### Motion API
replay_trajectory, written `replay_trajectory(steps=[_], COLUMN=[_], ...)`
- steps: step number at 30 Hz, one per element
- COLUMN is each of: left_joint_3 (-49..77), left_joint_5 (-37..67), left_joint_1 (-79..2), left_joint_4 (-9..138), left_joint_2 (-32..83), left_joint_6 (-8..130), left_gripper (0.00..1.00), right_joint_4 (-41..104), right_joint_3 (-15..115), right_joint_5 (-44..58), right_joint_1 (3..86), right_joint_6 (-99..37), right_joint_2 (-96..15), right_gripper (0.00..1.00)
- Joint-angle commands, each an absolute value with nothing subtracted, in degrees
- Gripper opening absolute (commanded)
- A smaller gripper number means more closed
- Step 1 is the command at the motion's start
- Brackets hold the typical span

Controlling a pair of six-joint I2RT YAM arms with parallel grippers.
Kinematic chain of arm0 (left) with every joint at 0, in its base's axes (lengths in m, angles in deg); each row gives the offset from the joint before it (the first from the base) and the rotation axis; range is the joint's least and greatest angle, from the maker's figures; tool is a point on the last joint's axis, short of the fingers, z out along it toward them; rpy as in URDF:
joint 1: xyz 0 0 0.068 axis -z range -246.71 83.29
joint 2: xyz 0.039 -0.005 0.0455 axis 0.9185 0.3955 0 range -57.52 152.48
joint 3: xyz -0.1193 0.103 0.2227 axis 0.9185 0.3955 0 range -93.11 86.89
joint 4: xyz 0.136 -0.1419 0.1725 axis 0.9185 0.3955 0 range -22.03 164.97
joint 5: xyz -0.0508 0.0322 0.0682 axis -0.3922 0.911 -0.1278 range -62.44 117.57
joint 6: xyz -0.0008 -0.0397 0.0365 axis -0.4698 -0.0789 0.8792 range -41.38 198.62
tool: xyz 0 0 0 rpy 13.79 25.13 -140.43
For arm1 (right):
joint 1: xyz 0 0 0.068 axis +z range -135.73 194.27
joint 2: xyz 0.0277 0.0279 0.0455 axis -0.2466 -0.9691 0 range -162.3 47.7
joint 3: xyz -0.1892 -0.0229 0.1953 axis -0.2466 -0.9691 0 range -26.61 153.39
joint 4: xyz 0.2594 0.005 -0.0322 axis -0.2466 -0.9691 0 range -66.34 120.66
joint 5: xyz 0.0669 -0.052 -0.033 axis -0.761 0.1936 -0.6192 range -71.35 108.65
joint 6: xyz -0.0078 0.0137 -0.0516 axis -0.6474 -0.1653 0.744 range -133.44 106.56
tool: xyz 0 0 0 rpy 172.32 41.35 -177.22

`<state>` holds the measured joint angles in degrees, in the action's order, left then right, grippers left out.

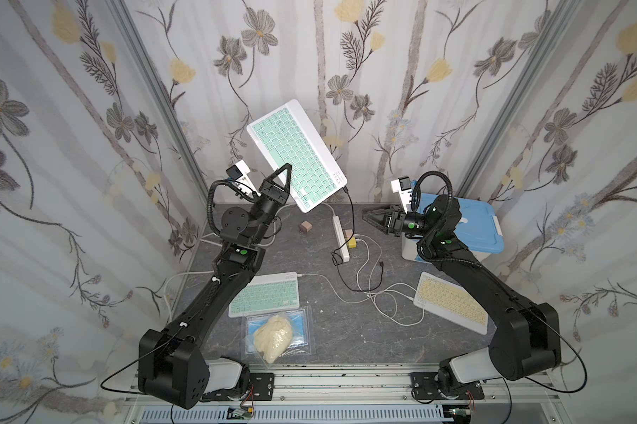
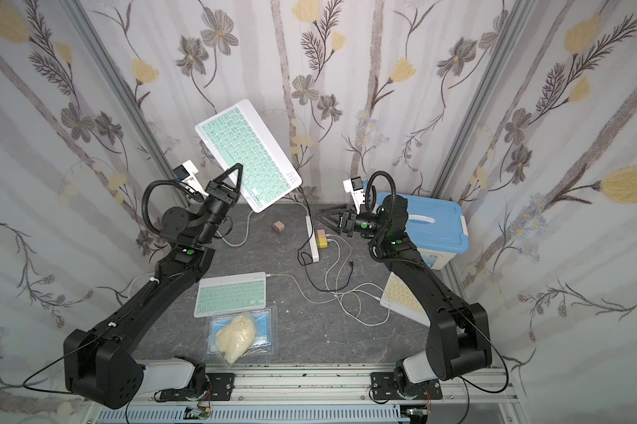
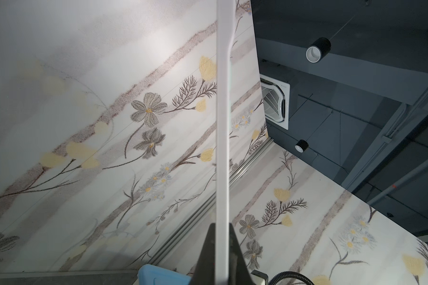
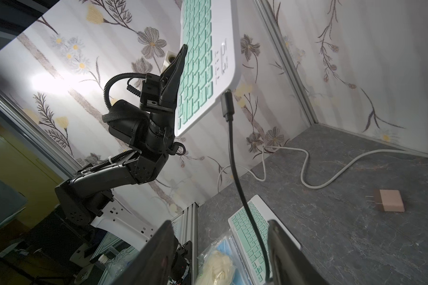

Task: Unplug the wireless keyboard
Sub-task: Remove the power cord from the keyboard.

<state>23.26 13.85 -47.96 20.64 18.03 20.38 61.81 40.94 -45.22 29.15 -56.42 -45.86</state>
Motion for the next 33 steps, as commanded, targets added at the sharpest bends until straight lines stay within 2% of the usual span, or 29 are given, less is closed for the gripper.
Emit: replay_trajectory(steps=[1, 6, 20, 24, 30, 33], left_joint_3=[23.00, 22.34, 21.60, 21.68, 21.77, 21.83], left_joint_5=[10.68, 8.86, 7.00, 7.07, 7.06, 7.44], left_joint_1=[-47.36, -46.73, -46.58, -46.58, -46.58, -46.58], left_joint_4=[18.47, 20.03, 22.09, 22.26, 22.27, 22.31], left_joint_2=[17.58, 17.80, 18.07, 17.91, 17.82, 17.80], left_joint_6=[18.68, 18.69, 19.27, 19.30, 19.39, 19.51], left_gripper=[0.00, 0.00, 0.00, 0.00, 0.00, 0.00], right_joint_4=[60.54, 64.50, 75.96, 75.84, 75.08, 74.78], right_joint_3=[43.25, 45.86, 48.04, 48.95, 49.19, 49.03], right_joint_5=[-45.33, -46.81, -49.29, -49.33, -49.25, -49.03], right_joint_1=[29.30, 30.43, 31.30, 31.58, 31.78, 32.01], right_joint_6=[-55.55, -59.01, -71.17, -71.45, -71.45, -71.45], right_joint_2=[-47.83, -49.96, -54.42, -54.82, -55.48, -55.64], right_gripper=[0.57, 0.57, 0.47, 0.40, 0.26, 0.25])
